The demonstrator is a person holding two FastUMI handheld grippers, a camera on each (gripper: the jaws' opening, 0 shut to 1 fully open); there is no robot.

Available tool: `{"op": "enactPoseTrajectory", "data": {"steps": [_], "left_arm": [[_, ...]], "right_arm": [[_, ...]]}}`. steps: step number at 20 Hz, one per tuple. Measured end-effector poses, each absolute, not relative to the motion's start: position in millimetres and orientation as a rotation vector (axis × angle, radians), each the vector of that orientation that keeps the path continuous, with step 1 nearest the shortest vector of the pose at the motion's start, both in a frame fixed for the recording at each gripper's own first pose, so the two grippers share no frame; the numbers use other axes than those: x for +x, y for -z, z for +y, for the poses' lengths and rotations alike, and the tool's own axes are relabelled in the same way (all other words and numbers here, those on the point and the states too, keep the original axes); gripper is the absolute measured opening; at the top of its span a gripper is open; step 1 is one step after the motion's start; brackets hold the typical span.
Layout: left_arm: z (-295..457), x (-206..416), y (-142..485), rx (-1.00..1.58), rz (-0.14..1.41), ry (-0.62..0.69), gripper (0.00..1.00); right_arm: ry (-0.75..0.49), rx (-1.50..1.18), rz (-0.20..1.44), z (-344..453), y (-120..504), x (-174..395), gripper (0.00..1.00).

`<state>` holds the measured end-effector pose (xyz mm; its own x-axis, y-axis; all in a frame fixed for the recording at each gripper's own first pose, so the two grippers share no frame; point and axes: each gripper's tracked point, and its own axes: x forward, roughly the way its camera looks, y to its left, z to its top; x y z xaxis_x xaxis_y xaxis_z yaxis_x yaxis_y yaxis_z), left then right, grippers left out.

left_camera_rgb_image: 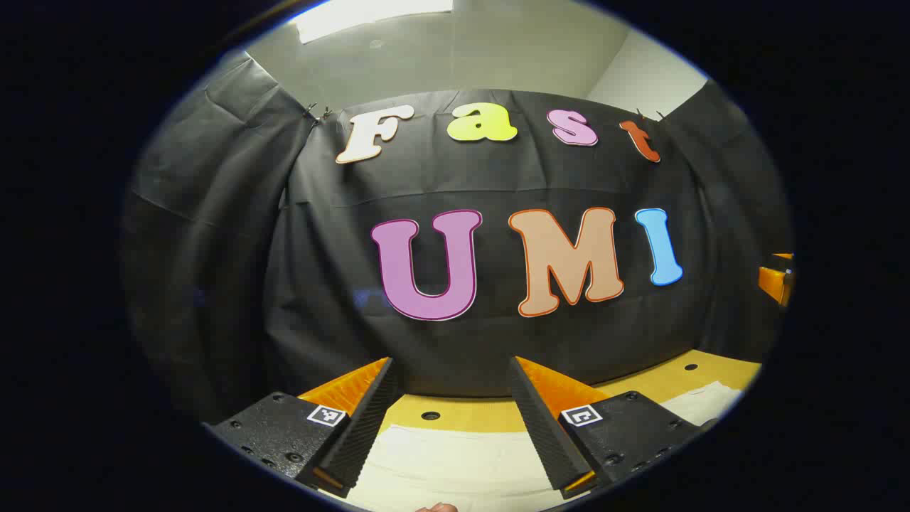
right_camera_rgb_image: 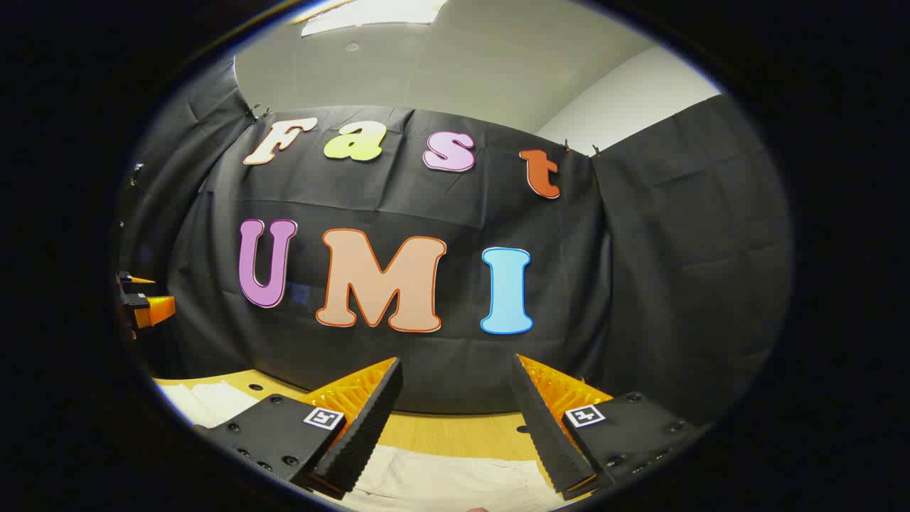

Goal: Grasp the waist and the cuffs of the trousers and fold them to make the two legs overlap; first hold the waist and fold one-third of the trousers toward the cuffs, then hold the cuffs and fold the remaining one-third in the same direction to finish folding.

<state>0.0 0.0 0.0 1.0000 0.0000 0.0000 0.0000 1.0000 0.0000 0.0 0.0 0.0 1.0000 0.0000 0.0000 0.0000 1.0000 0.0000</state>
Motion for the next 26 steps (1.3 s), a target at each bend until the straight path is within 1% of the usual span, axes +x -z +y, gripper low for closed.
{"op": "enactPoseTrajectory", "data": {"steps": [18,20,23,24,26], "left_arm": [[6,-11,3,0.008,-0.002,-0.007,0.93],[10,-11,7,0.028,0.003,-0.020,0.92],[16,-13,16,0.080,0.016,-0.012,0.96],[18,-14,18,0.103,0.019,-0.004,0.96],[26,-15,23,0.155,0.026,0.008,0.96]], "right_arm": [[-0.001,-0.010,-0.031,3,-14,-8,0.97],[-0.004,-0.012,-0.029,5,-12,-8,0.97],[-0.012,-0.022,-0.025,11,-9,-8,0.97],[-0.016,-0.019,-0.022,13,-8,-7,0.98],[-0.023,-0.015,-0.018,17,-7,-7,0.97]]}}
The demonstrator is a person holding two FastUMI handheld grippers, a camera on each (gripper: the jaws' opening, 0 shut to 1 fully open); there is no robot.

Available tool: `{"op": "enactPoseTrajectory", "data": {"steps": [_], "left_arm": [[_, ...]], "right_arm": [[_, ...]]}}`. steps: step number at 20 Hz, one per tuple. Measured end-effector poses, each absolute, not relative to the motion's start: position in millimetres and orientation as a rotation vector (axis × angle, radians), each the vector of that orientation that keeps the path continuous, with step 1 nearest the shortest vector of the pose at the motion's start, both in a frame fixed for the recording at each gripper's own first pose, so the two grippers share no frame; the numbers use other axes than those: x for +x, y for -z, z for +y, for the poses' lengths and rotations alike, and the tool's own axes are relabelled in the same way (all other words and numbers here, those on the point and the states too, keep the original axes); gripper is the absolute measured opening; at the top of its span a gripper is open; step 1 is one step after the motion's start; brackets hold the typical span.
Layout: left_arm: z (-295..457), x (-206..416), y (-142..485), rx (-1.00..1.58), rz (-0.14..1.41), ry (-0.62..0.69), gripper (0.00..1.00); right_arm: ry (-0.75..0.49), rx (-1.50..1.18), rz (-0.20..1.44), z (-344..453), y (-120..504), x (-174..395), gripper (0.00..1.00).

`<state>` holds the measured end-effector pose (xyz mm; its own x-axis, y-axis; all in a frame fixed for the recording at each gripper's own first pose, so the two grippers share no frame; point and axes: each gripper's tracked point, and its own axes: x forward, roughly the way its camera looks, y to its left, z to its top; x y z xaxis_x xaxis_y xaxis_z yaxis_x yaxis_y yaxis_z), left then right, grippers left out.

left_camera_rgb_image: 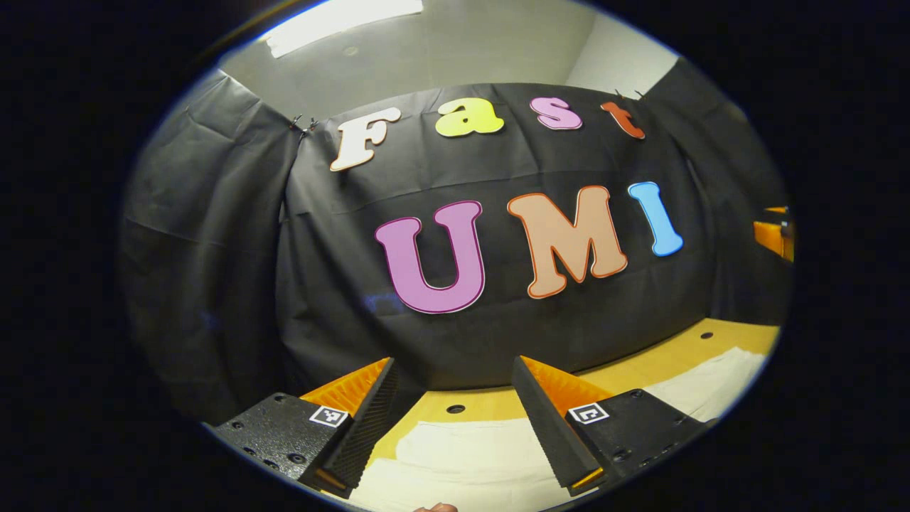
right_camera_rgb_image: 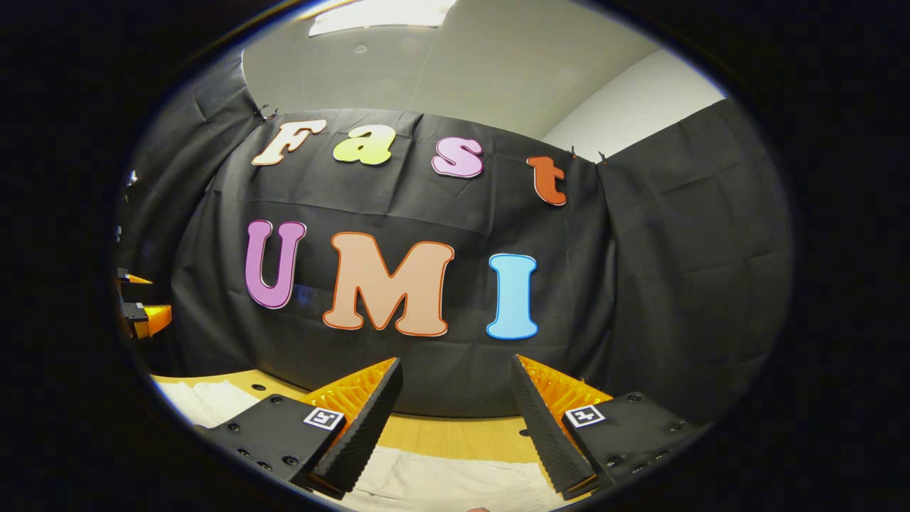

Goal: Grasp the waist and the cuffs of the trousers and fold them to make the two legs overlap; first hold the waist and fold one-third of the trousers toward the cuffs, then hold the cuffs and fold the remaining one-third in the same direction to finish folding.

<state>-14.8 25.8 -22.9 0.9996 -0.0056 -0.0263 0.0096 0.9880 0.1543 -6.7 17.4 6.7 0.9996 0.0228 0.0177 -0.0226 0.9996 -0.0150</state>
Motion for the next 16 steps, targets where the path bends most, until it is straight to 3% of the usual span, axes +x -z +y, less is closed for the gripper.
{"op": "enactPoseTrajectory", "data": {"steps": [8,16], "left_arm": [[59,-32,67,0.486,0.106,0.092,0.96],[68,-82,157,0.822,0.251,0.334,0.96]], "right_arm": [[-0.056,-0.024,0.007,37,5,-7,0.97],[-0.084,-0.036,0.042,50,25,-11,0.96]]}}
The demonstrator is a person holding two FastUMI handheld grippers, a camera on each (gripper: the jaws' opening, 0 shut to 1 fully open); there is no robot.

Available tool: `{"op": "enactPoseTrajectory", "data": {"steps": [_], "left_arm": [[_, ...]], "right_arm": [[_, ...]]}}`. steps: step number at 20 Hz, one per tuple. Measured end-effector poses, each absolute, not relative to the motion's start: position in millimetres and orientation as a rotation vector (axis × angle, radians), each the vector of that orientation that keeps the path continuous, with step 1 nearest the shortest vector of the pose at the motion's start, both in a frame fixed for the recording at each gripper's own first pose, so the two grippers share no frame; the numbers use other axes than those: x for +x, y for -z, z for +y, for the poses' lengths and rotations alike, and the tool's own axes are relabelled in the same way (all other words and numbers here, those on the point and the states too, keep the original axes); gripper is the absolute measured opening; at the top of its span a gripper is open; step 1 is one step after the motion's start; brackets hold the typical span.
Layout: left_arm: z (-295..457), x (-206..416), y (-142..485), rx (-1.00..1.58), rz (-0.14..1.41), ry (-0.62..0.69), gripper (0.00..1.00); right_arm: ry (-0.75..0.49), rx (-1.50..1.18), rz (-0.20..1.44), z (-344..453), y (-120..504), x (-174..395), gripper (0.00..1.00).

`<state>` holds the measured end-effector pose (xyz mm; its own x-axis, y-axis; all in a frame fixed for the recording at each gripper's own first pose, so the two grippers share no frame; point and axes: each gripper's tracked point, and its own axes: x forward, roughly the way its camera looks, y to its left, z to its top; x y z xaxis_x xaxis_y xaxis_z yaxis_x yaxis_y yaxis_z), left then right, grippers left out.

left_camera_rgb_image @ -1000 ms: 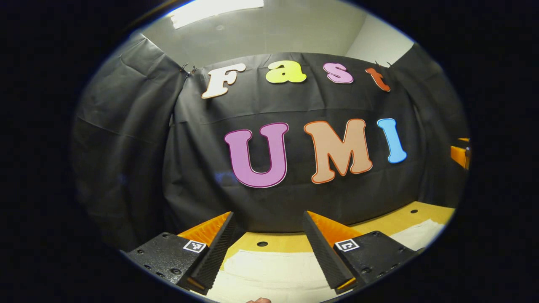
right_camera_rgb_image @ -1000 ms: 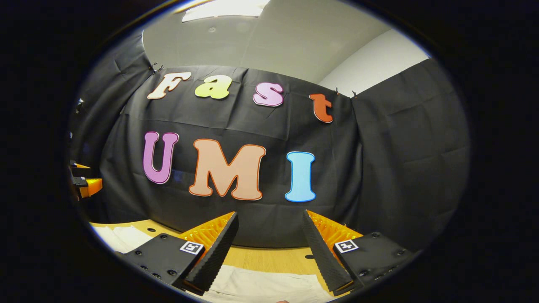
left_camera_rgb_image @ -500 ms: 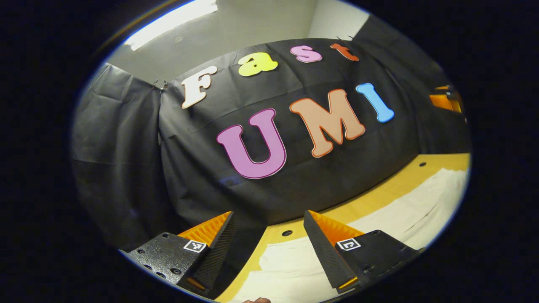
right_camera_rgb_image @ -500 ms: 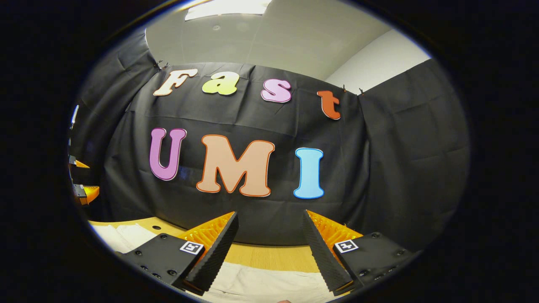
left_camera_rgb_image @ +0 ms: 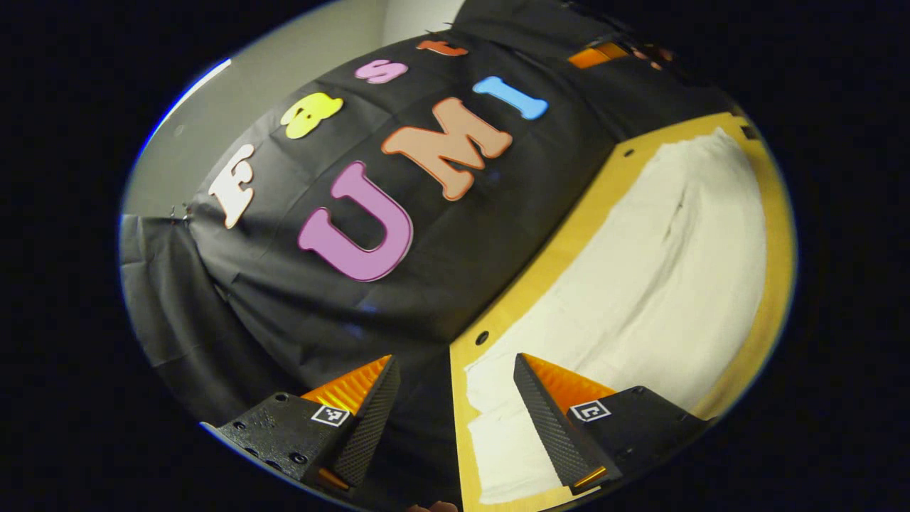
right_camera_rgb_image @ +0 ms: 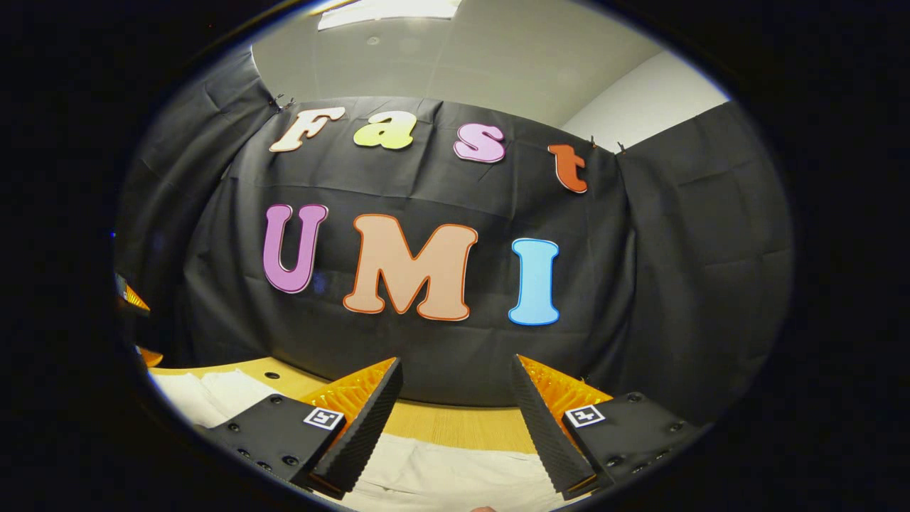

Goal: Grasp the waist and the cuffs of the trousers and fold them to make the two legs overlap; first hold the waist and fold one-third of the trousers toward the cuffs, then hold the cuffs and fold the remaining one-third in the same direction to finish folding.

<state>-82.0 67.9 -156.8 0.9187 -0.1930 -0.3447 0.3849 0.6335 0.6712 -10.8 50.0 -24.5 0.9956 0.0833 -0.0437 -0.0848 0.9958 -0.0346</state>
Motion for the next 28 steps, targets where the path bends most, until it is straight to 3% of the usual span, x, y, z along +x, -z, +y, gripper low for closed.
{"op": "enactPoseTrajectory", "data": {"steps": [7,16,24,25,26,28], "left_arm": [[78,-127,243,1.003,0.433,0.524,0.96],[107,-177,290,1.208,0.629,0.752,0.98],[131,-197,324,1.309,0.752,0.853,0.97],[132,-197,328,1.319,0.760,0.861,0.92],[130,-194,327,1.334,0.742,0.870,0.98],[129,-190,331,1.340,0.740,0.879,0.97]], "right_arm": [[-0.079,-0.046,0.074,44,41,-17,0.97],[-0.044,-0.032,0.124,20,68,-23,0.97],[-0.010,-0.060,0.126,0,70,-26,0.97],[-0.005,-0.066,0.125,-4,69,-28,0.97],[0.001,-0.072,0.124,-6,68,-28,0.97],[0.012,-0.079,0.122,-10,68,-30,0.97]]}}
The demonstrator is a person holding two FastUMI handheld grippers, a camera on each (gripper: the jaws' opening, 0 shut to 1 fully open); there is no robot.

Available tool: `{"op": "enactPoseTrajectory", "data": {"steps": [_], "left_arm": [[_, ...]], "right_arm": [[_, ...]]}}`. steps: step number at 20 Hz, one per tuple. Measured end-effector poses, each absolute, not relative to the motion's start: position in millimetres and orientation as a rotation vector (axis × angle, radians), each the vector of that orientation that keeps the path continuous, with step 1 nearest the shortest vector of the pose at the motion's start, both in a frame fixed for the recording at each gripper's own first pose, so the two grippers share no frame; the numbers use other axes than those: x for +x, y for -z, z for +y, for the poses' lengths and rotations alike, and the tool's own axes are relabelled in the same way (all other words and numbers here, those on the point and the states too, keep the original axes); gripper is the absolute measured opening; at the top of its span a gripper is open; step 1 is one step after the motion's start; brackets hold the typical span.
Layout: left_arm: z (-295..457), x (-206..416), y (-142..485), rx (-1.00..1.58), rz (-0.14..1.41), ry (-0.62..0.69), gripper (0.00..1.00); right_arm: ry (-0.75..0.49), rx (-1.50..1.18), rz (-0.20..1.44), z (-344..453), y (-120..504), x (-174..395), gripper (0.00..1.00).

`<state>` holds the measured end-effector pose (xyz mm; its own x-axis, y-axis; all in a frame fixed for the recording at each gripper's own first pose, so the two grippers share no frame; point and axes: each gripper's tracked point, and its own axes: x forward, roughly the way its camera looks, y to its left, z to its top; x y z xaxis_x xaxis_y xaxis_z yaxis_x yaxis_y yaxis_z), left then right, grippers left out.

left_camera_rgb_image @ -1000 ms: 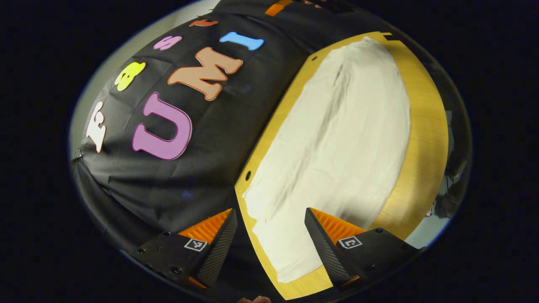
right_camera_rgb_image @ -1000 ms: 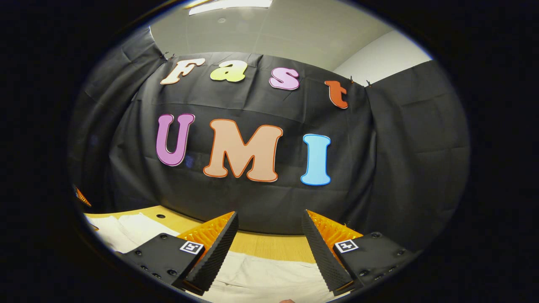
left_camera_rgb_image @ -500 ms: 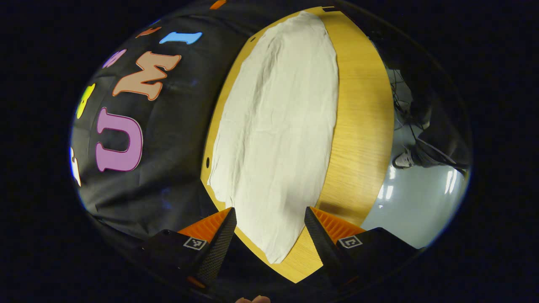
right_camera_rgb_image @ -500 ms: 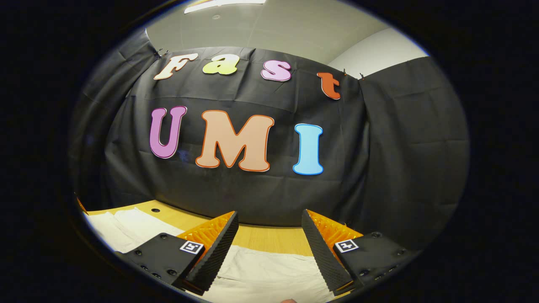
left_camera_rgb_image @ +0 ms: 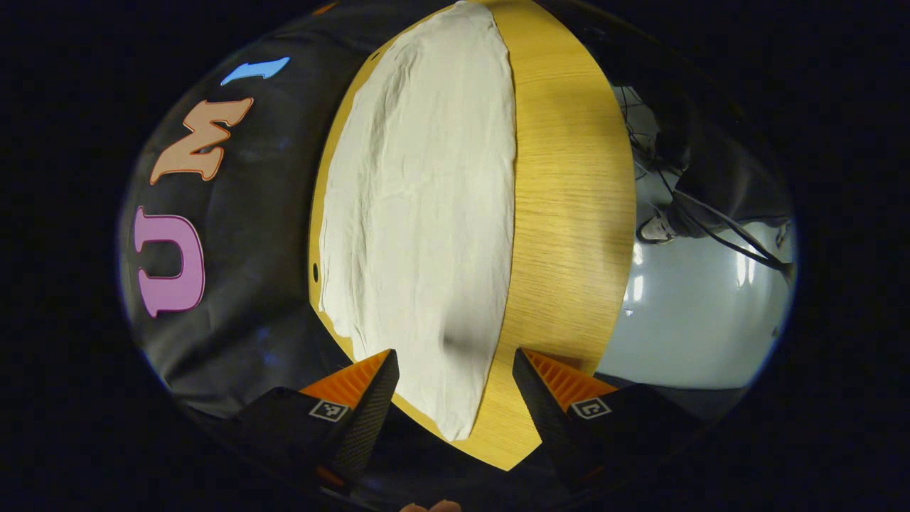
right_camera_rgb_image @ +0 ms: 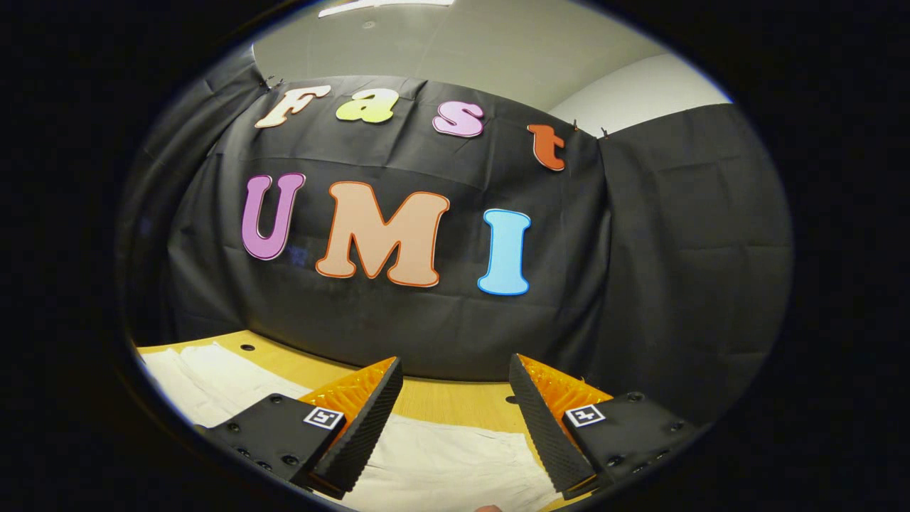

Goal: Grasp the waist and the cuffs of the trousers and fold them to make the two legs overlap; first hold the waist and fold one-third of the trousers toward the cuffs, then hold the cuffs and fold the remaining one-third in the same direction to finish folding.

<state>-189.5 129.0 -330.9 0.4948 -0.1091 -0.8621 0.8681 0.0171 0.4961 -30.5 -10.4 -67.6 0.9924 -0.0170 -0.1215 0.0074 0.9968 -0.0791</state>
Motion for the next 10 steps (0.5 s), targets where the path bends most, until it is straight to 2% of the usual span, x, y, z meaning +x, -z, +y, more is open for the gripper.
{"op": "enactPoseTrajectory", "data": {"steps": [3,10], "left_arm": [[128,-180,338,1.343,0.739,0.877,0.89],[123,-143,347,1.370,0.690,0.850,0.89]], "right_arm": [[0.029,-0.084,0.132,-17,69,-33,0.97],[0.048,-0.111,0.139,-25,69,-38,0.97]]}}
